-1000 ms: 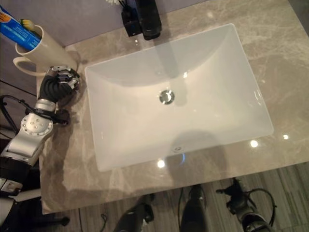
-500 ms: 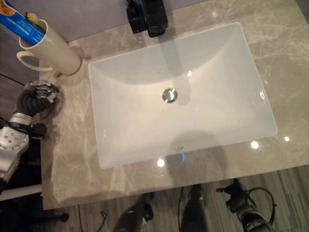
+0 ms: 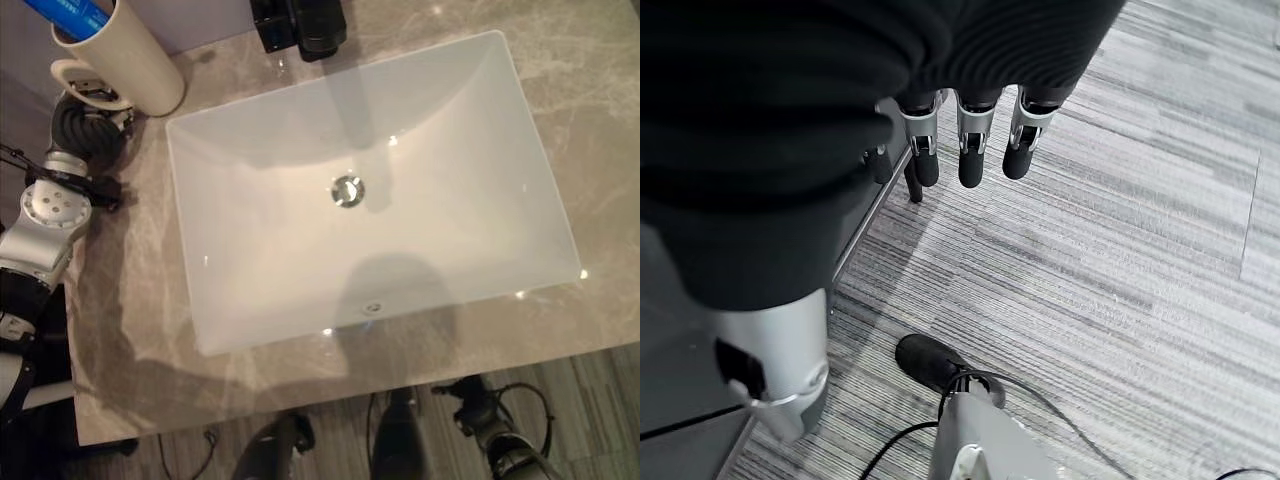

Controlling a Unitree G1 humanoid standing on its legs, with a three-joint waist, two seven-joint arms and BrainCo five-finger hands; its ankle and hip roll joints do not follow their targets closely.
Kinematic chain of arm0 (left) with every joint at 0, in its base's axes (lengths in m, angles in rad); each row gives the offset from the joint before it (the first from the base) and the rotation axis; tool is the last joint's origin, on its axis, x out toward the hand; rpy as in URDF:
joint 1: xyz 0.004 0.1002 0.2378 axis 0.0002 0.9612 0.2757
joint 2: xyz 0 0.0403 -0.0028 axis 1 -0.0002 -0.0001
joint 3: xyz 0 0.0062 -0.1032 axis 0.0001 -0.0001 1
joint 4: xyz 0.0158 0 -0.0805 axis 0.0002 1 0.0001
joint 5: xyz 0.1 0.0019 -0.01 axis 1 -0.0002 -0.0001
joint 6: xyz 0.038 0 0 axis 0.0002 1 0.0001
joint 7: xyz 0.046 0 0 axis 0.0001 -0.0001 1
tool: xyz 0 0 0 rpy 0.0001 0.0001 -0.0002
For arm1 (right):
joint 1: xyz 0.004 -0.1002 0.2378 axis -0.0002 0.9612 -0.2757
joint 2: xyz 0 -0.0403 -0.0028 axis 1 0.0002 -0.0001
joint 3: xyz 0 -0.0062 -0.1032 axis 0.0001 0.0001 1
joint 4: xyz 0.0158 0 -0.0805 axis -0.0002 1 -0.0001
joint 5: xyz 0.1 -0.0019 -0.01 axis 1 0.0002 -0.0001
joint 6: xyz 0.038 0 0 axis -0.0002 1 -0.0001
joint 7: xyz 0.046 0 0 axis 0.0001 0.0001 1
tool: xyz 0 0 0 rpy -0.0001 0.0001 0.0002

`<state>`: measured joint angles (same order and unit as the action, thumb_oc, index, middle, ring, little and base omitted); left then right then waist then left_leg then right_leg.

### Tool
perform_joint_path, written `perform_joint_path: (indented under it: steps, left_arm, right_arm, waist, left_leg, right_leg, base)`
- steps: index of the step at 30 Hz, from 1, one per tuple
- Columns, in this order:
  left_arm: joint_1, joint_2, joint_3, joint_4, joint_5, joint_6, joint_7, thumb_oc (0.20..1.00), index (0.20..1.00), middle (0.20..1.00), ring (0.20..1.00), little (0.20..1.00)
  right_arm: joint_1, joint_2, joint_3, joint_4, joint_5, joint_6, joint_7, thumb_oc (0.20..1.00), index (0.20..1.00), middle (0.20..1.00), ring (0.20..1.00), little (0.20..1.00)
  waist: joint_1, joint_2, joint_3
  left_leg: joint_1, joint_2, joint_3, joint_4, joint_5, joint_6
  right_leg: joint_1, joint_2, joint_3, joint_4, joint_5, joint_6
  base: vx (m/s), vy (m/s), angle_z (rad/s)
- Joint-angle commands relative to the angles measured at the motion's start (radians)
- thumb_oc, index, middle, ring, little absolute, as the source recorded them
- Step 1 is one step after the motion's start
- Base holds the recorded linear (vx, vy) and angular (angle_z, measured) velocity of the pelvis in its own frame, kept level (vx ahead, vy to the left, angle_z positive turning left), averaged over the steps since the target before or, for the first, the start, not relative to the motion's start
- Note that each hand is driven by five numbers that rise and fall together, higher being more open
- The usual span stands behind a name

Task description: Put brush and paste in cup on sink, flatten towel.

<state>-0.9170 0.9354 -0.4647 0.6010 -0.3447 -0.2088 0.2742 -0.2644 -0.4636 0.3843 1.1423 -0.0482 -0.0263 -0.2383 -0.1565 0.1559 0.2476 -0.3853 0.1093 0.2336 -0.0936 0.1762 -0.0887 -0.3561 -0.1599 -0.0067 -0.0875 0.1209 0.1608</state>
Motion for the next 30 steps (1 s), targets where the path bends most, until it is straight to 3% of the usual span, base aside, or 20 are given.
perform_joint_path:
  steps: [1, 10, 22, 26, 30]
  left_arm:
    - [-0.062, -0.033, -0.027, 0.067, 0.03, 0.004, 0.004, 0.2, 0.2, 0.2, 0.2, 0.2]
    - [-0.147, -0.078, -0.063, 0.161, 0.041, 0.004, 0.038, 0.2, 0.2, 0.2, 0.2, 0.2]
    - [-0.333, -0.141, -0.178, 0.261, 0.169, 0.024, 0.109, 0.2, 0.2, 0.2, 0.2, 0.2]
    - [-0.341, -0.158, -0.169, 0.295, 0.184, 0.042, 0.125, 0.2, 0.2, 0.2, 0.2, 0.2]
    - [-0.22, -0.136, -0.074, 0.28, 0.167, 0.044, 0.131, 0.2, 0.2, 0.2, 0.2, 0.2]
  right_arm:
    - [-0.002, -0.026, 0.006, -0.003, 0.021, -0.008, -0.022, 1.0, 1.0, 1.0, 1.0, 1.0]
    - [0.014, -0.025, -0.003, 0.024, 0.036, -0.008, -0.038, 1.0, 1.0, 1.0, 1.0, 1.0]
    - [0.028, -0.008, 0.022, 0.025, 0.053, -0.03, -0.049, 1.0, 1.0, 1.0, 1.0, 1.0]
    - [0.031, -0.001, 0.03, 0.035, 0.05, -0.028, -0.047, 1.0, 1.0, 1.0, 1.0, 1.0]
    - [0.046, 0.008, 0.017, 0.066, 0.048, -0.013, -0.04, 1.0, 1.0, 1.0, 1.0, 1.0]
  waist:
    - [-0.013, -0.006, 0.015]
    - [-0.039, -0.012, 0.017]
    - [-0.072, -0.04, 0.013]
    - [-0.07, -0.044, 0.012]
    - [-0.053, -0.046, -0.002]
  left_leg:
    - [0.076, 0.043, 0.007, 0.006, -0.026, -0.073]
    - [0.073, 0.049, 0.02, 0.006, -0.026, -0.074]
    - [0.059, 0.054, 0.033, 0.006, -0.025, -0.075]
    - [0.064, 0.057, 0.035, 0.006, -0.026, -0.075]
    - [0.1, 0.065, 0.032, 0.006, -0.03, -0.077]
  right_leg:
    - [-0.048, -0.048, 0.017, 0.007, 0.051, 0.02]
    - [-0.061, -0.041, 0.028, 0.006, 0.054, 0.019]
    - [-0.091, -0.025, 0.049, 0.003, 0.068, 0.021]
    - [-0.088, -0.023, 0.05, 0.004, 0.067, 0.02]
    - [-0.051, -0.02, 0.044, 0.008, 0.051, 0.014]
  base:
    - [0.01, -0.007, -0.04]
    - [0.0, -0.007, -0.06]
    - [-0.01, -0.005, -0.05]
    - [0.0, 0.0, -0.03]
    - [0.0, 0.0, 0.0]
